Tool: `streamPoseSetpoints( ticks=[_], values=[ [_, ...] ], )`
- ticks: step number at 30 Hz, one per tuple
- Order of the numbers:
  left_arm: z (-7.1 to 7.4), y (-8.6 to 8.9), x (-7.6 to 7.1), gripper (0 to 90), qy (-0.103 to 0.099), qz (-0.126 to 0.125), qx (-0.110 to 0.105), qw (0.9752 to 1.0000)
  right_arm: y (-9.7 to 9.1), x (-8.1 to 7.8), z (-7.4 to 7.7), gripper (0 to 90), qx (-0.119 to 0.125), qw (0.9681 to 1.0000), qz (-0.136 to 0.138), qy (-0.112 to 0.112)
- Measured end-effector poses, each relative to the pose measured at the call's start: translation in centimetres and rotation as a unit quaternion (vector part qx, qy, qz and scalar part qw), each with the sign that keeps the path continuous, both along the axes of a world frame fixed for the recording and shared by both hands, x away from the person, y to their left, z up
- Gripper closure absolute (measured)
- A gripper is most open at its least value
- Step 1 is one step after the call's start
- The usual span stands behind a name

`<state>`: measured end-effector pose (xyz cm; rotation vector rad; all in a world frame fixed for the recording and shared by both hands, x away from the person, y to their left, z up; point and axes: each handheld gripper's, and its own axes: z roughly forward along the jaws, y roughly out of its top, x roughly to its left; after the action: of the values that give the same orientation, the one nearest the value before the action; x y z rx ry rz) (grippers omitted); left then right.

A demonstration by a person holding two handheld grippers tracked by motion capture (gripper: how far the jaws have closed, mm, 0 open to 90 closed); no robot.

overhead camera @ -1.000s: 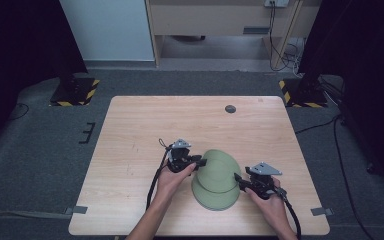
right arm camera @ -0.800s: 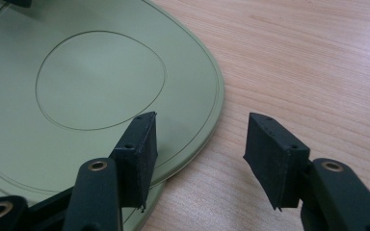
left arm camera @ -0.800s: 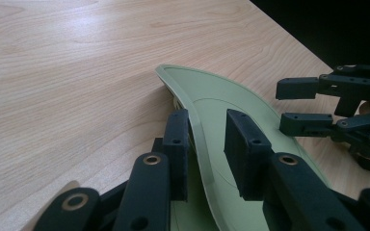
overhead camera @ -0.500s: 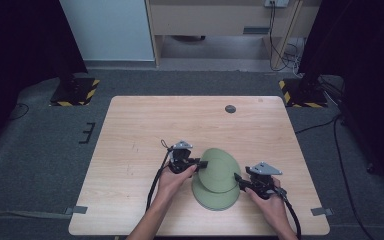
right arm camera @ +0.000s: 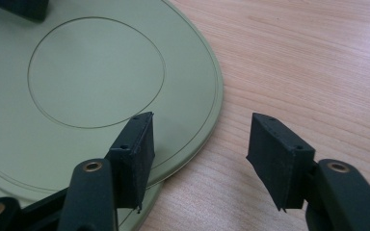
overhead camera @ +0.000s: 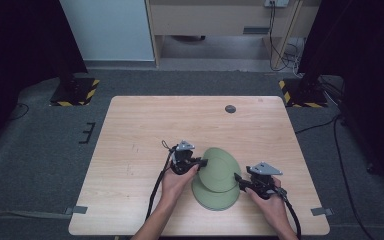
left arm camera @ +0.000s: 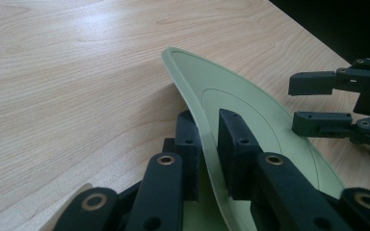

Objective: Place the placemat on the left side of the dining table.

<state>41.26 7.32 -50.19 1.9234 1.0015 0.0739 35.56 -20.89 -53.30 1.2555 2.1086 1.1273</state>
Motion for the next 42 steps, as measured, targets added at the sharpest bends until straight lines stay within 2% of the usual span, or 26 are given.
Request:
streamPoseSetpoints(
  ticks=[2, 4, 8, 11, 17, 20, 30, 36, 42],
  values=[
    [0.0, 0.0, -0.1, 80.0, -0.003, -0.002, 0.003, 1.0, 0.0, 0.0, 0.0, 40.5, 0.0, 1.0, -0.001, 0.0],
    [0.1, 0.0, -0.1, 82.3, -0.004, -0.004, 0.0, 1.0, -0.2, 0.1, 0.1, 32.3, 0.004, 0.9999, -0.008, 0.011],
    [0.5, 0.0, -0.3, 84.8, -0.01, -0.009, -0.007, 0.9999, -0.8, 0.2, 0.4, 29.8, 0.012, 0.9997, -0.018, 0.013],
    [0.7, 0.0, -0.4, 84.9, -0.012, -0.011, -0.006, 0.9998, -1.0, 0.2, 0.6, 29.6, 0.018, 0.9995, -0.023, 0.011],
    [1.9, 0.3, -0.6, 85.1, -0.018, -0.017, -0.023, 0.9994, -2.3, 0.4, 0.9, 29.0, 0.03, 0.9986, -0.042, 0.014],
    [2.7, 0.4, -0.7, 85.1, -0.026, -0.022, -0.032, 0.9989, -3.1, 0.5, 1.0, 28.9, 0.032, 0.9979, -0.054, 0.015],
    [5.6, 1.0, -1.3, 85.3, -0.057, -0.033, -0.053, 0.9964, -3.6, 0.7, 0.8, 28.8, 0.028, 0.9974, -0.063, 0.022],
    [6.9, 1.1, -1.4, 85.3, -0.072, -0.035, -0.054, 0.9953, -3.7, 0.7, 0.6, 28.7, 0.027, 0.997, -0.066, 0.028],
    [7.4, 1.0, -0.5, 85.3, -0.073, -0.037, -0.045, 0.9957, -3.8, 0.9, 0.6, 28.8, 0.037, 0.9961, -0.073, 0.033]
  ],
)
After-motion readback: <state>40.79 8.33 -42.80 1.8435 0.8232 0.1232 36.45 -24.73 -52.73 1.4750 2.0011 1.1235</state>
